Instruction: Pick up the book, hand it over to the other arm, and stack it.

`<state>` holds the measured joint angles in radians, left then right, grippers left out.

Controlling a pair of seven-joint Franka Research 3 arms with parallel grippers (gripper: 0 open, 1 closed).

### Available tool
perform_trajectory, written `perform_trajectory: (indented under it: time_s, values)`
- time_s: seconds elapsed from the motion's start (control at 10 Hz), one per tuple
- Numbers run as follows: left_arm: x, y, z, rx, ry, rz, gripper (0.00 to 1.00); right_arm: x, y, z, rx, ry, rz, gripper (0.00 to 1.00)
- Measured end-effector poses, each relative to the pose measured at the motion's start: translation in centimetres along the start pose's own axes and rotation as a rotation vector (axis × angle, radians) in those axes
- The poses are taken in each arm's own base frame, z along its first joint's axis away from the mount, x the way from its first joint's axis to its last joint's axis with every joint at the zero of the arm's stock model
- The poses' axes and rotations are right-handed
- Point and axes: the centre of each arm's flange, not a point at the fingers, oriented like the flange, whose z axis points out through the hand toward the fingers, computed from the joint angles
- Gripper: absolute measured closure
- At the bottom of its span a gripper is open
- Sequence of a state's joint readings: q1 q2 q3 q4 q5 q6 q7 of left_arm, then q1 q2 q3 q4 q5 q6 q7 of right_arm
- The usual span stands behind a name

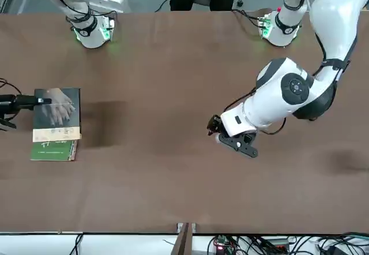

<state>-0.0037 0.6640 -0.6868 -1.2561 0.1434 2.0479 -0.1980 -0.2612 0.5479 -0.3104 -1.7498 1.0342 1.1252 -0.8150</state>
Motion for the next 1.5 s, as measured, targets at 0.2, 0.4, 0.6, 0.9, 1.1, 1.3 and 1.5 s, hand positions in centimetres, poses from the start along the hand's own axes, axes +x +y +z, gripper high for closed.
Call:
perform_trajectory:
  time_s: [0.2, 0.4, 0.6, 0.9, 1.1, 1.3, 1.5]
  values:
    - [0.1, -0.8, -0.7, 0.007, 0.008, -0.010, 0.25, -0.3, 0.9, -2.2, 0.000, 0.002, 0.005, 0.84]
    - [0.2, -1.5, -1.0, 0.011, 0.010, -0.018, 0.19, -0.7, 1.9, -4.5, -0.015, 0.018, -0.007, 0.84]
    - [0.3, -2.8, -1.2, 0.037, 0.012, -0.025, 0.12, -0.8, 3.2, -6.2, -0.033, 0.029, -0.036, 0.84]
    - [0.0, -6.1, -1.8, 0.096, -0.023, 0.018, 0.00, 0.0, 5.1, -7.5, -0.060, 0.023, -0.061, 0.84]
    - [-0.2, -8.4, -2.2, 0.130, -0.041, 0.022, 0.00, 0.7, 6.5, -7.9, -0.079, 0.013, -0.067, 0.84]
    - [-0.6, -10.0, -2.6, 0.158, -0.075, 0.007, 0.00, 1.0, 7.7, -8.6, -0.109, 0.014, -0.067, 0.84]
    - [-1.1, -10.8, -3.1, 0.179, -0.112, -0.007, 0.00, 1.1, 8.7, -9.4, -0.138, 0.025, -0.072, 0.84]
